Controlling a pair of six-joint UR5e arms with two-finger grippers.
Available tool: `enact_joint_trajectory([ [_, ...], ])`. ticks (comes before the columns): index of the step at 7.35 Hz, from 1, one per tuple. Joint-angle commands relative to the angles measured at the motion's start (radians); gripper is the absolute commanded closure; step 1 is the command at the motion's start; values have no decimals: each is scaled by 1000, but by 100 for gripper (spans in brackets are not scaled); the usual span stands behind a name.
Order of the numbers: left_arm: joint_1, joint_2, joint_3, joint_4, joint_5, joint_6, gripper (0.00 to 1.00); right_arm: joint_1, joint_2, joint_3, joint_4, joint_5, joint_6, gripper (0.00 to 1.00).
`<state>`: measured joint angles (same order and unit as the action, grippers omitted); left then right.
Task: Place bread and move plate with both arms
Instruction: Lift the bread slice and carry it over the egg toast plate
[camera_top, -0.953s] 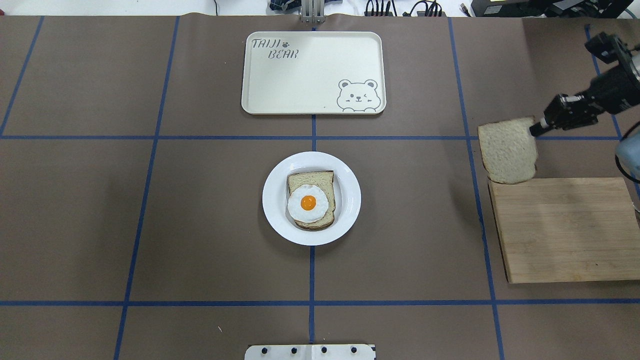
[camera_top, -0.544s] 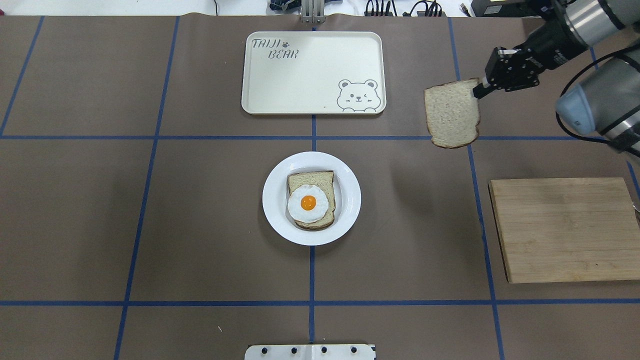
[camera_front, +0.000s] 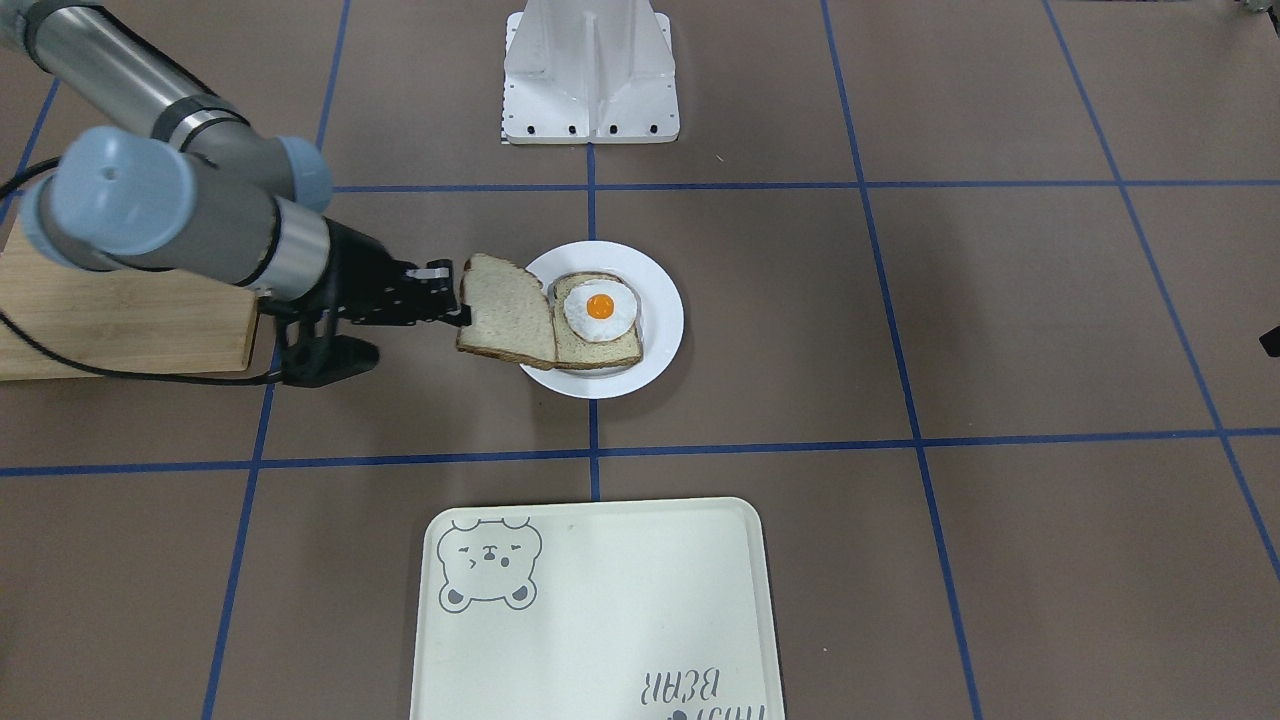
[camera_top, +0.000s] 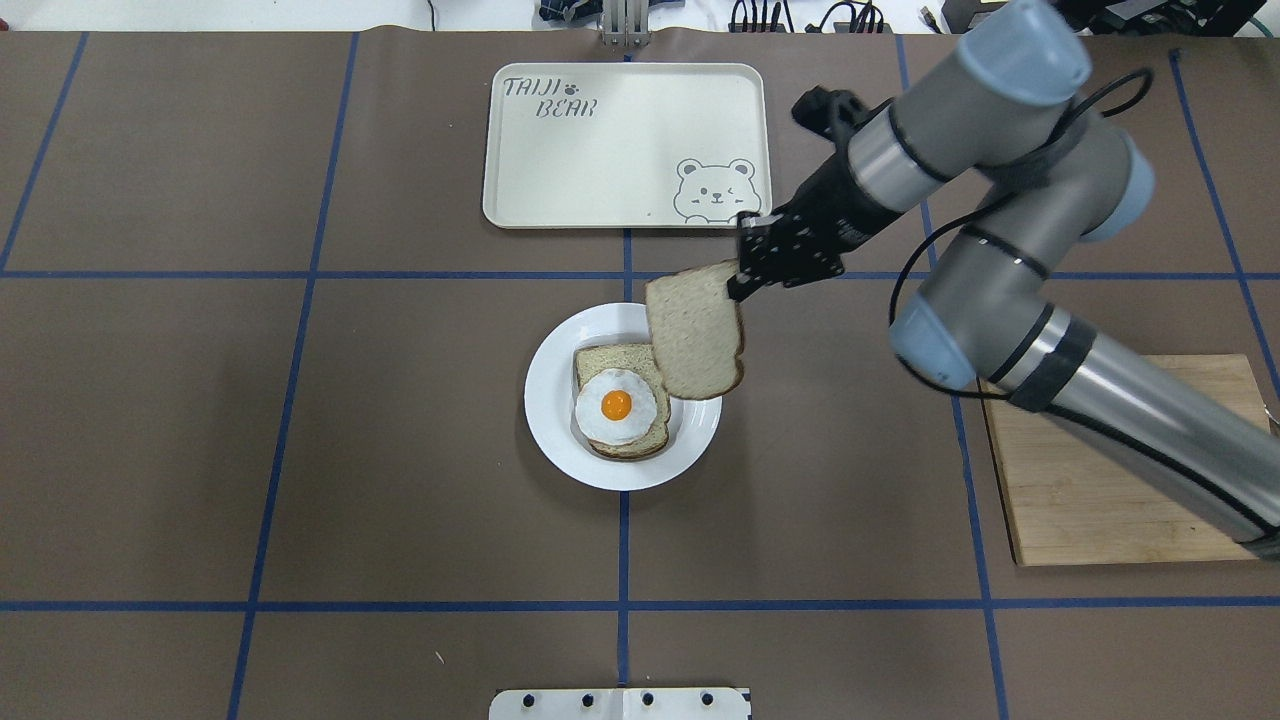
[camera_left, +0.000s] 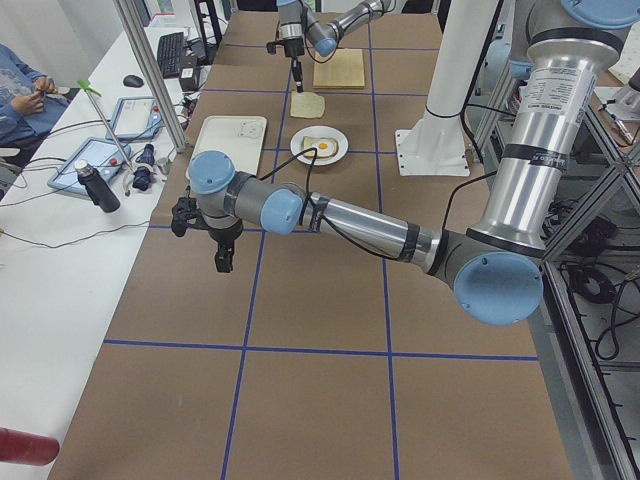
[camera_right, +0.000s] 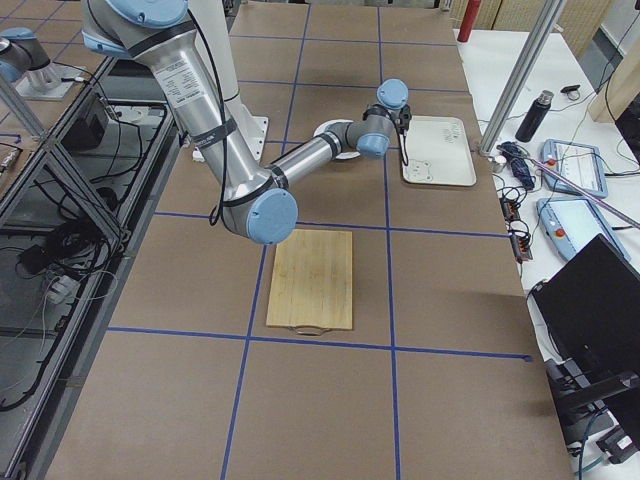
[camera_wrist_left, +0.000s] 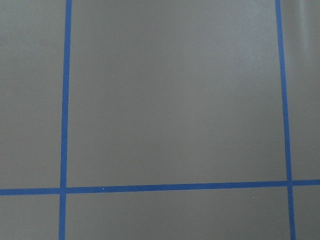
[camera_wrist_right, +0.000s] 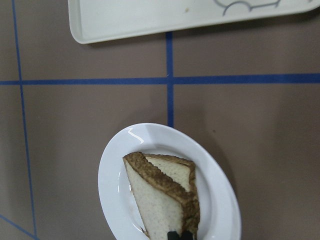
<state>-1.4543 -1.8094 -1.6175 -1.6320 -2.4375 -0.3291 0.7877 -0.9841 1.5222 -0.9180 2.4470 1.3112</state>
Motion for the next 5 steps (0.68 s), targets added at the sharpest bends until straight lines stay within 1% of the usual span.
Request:
enact_joint_trajectory([
  [1,2,1,-4,-2,0,-8,2,-140,54,3,1,-172,89,100],
  [5,2,1,-13,-2,0,-15,2,-176,47,-31,-1,-198,122,100],
])
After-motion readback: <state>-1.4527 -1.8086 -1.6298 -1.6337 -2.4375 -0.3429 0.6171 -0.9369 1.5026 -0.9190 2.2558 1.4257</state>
